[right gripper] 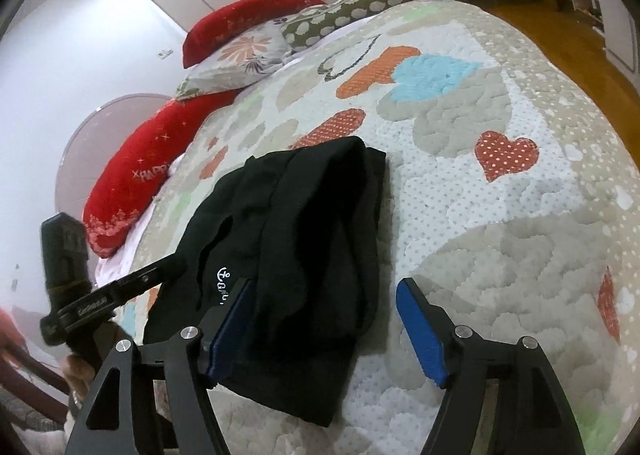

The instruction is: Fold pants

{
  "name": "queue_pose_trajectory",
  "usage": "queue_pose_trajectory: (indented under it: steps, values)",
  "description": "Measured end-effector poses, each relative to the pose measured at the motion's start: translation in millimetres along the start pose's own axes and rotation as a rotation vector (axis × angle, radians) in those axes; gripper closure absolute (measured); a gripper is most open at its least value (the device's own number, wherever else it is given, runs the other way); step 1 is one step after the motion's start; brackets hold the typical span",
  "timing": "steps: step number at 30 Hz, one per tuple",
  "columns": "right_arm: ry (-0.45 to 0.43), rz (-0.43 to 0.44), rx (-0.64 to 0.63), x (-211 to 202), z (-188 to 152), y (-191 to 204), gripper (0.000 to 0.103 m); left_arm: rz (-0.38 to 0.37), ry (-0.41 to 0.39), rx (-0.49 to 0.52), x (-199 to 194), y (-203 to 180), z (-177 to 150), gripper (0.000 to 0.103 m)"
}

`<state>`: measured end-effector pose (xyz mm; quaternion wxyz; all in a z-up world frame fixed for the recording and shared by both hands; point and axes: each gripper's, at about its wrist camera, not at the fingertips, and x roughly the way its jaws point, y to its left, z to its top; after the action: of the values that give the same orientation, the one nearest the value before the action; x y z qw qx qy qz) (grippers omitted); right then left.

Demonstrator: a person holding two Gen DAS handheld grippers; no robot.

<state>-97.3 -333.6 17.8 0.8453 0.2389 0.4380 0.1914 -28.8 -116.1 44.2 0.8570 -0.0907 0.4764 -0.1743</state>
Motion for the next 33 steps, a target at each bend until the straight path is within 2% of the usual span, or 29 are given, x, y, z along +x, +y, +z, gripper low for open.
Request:
queue_pose_trajectory:
  steps: [1, 4, 10, 14, 15, 16, 17, 18, 20, 21, 23, 25, 27, 30, 33]
  values:
    - [0.001, 0.008, -0.003, 0.4, -0.6, -0.2, 0.028, -0.008, 0.001, -0.006, 1.8, 1.0, 1.2, 0.034]
    - [0.003, 0.027, -0.021, 5.7, -2.2, 0.4, 0.022, -0.023, 0.011, -0.034, 10.3, 4.8, 3.5, 0.024]
    - [-0.011, 0.059, -0.063, 22.3, 0.2, 7.6, 0.018, -0.066, 0.033, -0.051, 26.9, 4.7, 8.0, 0.022]
    - [-0.028, 0.090, -0.066, 32.3, 2.4, 9.7, 0.016, -0.051, 0.026, -0.038, 33.3, 0.2, 11.1, 0.021]
    - [-0.032, 0.093, -0.060, 33.6, 2.5, 10.5, 0.017, -0.047, 0.025, -0.036, 34.3, -0.7, 11.2, 0.021]
    - [-0.038, 0.087, -0.059, 34.0, 2.8, 11.8, 0.024, -0.045, 0.024, -0.037, 35.4, -0.6, 11.4, 0.021]
    - [-0.046, 0.072, -0.059, 34.1, 2.7, 12.6, 0.039, -0.043, 0.019, -0.038, 35.5, -1.2, 11.2, 0.021]
    - [-0.053, 0.059, -0.058, 33.7, 2.6, 13.1, 0.044, -0.044, 0.016, -0.035, 35.8, -1.7, 11.3, 0.022]
    - [-0.072, 0.058, -0.053, 30.7, 2.2, 14.2, 0.055, -0.102, 0.015, -0.014, 34.7, -4.2, 11.4, 0.048]
    - [-0.085, 0.064, -0.051, 27.8, 1.8, 17.1, 0.058, -0.104, 0.012, -0.010, 32.7, -5.1, 11.9, 0.049]
    - [-0.103, 0.075, -0.062, 22.3, 3.3, 25.6, 0.062, -0.093, 0.008, 0.008, 29.5, -8.4, 14.5, 0.062]
    - [-0.115, 0.087, -0.083, 16.7, 7.6, 37.0, 0.065, -0.094, -0.002, 0.027, 20.3, -9.8, 18.4, 0.069]
    - [-0.119, 0.107, -0.104, 13.2, 13.8, 49.8, 0.065, -0.111, -0.016, 0.036, 8.5, -9.4, 23.8, 0.070]
    - [-0.129, 0.163, -0.115, 17.3, 26.0, 69.6, 0.065, -0.076, -0.077, 0.046, -15.1, -2.5, 36.2, 0.070]
    - [-0.133, 0.186, -0.107, 30.8, 37.1, 85.0, 0.065, -0.054, -0.092, 0.032, -28.8, 12.9, 51.0, 0.070]
